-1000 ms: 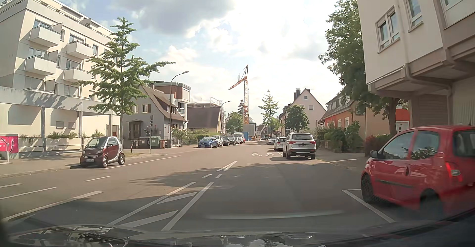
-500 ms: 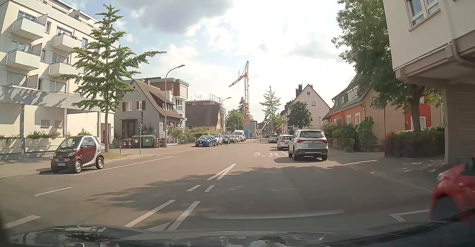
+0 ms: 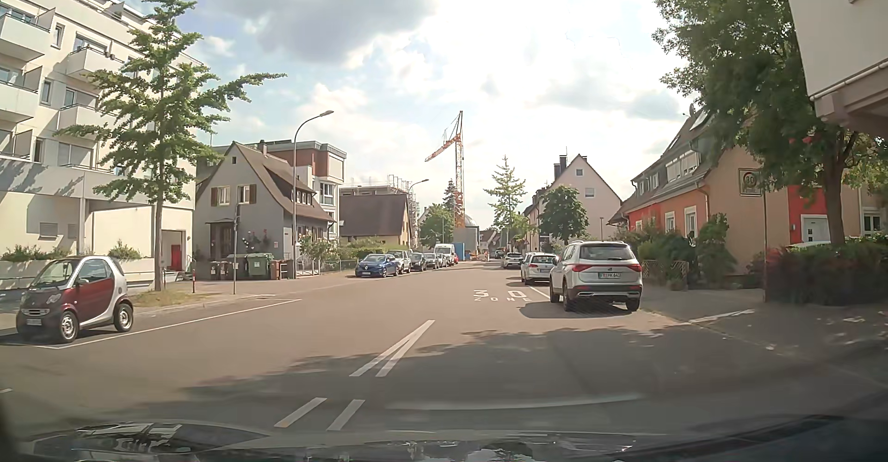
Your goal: Follow the waypoints while adhering to traffic rules and regulations
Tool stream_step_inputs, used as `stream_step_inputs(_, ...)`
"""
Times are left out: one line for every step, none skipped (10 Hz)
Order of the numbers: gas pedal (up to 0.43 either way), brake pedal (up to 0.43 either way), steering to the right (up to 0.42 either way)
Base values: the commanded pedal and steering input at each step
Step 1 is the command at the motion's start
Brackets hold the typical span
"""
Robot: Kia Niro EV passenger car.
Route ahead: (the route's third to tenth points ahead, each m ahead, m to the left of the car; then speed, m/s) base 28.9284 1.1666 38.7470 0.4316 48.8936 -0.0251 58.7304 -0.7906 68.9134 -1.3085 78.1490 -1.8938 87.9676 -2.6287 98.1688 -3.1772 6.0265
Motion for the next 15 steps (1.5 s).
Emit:
stream_step_inputs(0.138, 0.000, 0.008)
stream_step_inputs(0.138, 0.000, 0.008)
stream_step_inputs(0.138, 0.000, 0.008)
stream_step_inputs(0.138, 0.000, 0.008)
stream_step_inputs(0.130, 0.000, 0.008)
stream_step_inputs(0.118, 0.000, 0.008)
stream_step_inputs(0.110, 0.000, 0.008)
stream_step_inputs(0.110, 0.000, 0.008)
stream_step_inputs(0.110, 0.000, 0.007)
stream_step_inputs(0.110, 0.000, 0.007)
stream_step_inputs(0.110, 0.000, 0.006)
stream_step_inputs(0.110, 0.000, 0.005)
stream_step_inputs(0.110, 0.000, 0.005)
stream_step_inputs(0.110, 0.000, 0.004)
stream_step_inputs(0.110, 0.000, 0.004)
